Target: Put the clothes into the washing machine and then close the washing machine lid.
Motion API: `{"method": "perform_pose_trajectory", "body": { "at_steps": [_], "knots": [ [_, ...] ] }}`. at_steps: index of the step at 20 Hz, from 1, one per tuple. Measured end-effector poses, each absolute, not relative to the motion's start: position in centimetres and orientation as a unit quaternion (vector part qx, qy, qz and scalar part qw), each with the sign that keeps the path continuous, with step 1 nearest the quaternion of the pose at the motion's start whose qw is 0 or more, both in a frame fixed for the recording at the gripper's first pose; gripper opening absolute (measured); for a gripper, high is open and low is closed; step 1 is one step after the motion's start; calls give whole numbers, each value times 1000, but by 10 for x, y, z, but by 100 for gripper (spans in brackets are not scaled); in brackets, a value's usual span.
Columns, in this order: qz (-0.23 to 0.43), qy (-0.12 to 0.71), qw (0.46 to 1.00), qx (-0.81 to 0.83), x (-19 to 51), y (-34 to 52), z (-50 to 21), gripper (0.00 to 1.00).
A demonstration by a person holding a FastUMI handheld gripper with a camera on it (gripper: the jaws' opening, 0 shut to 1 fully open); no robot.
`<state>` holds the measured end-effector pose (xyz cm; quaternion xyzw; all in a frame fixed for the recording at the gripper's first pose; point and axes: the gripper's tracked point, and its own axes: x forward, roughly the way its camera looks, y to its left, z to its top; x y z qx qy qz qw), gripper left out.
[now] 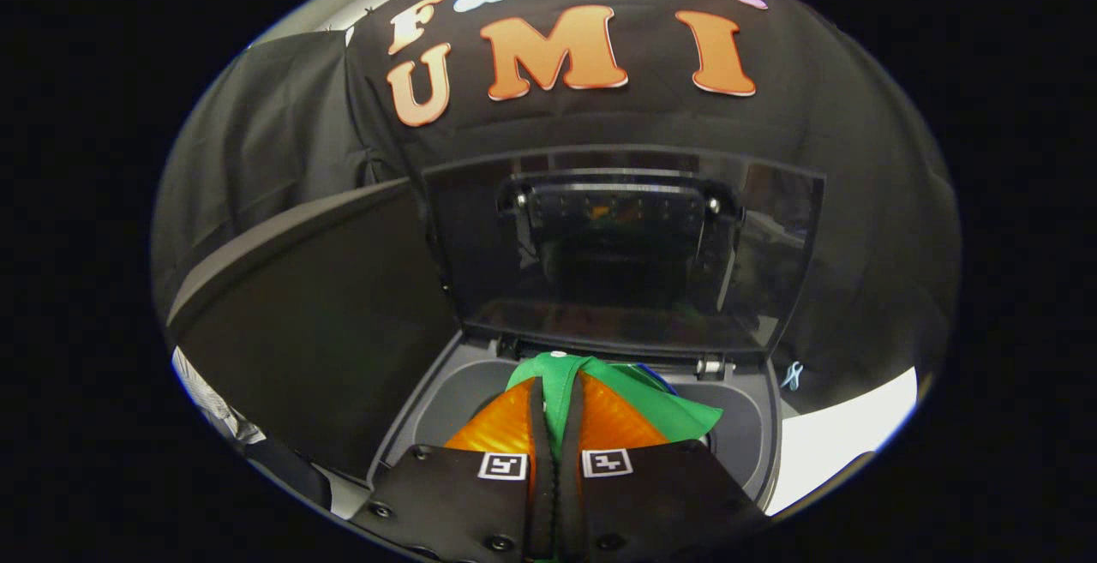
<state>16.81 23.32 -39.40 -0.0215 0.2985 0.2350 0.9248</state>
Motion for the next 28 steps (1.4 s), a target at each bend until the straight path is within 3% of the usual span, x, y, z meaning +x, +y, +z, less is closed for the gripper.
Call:
{"method": "perform_pose_trajectory", "body": {
  "at_steps": [11, 17, 19, 28],
  "knots": [
    [160, 419, 894, -2, 178, 229, -509, 10],
    [122, 444, 888, 5, 180, 222, -529, 11],
    [124, 447, 886, 6, 178, 221, -528, 18],
    [111, 433, 895, 9, 171, 211, -518, 85]
  ]
}}
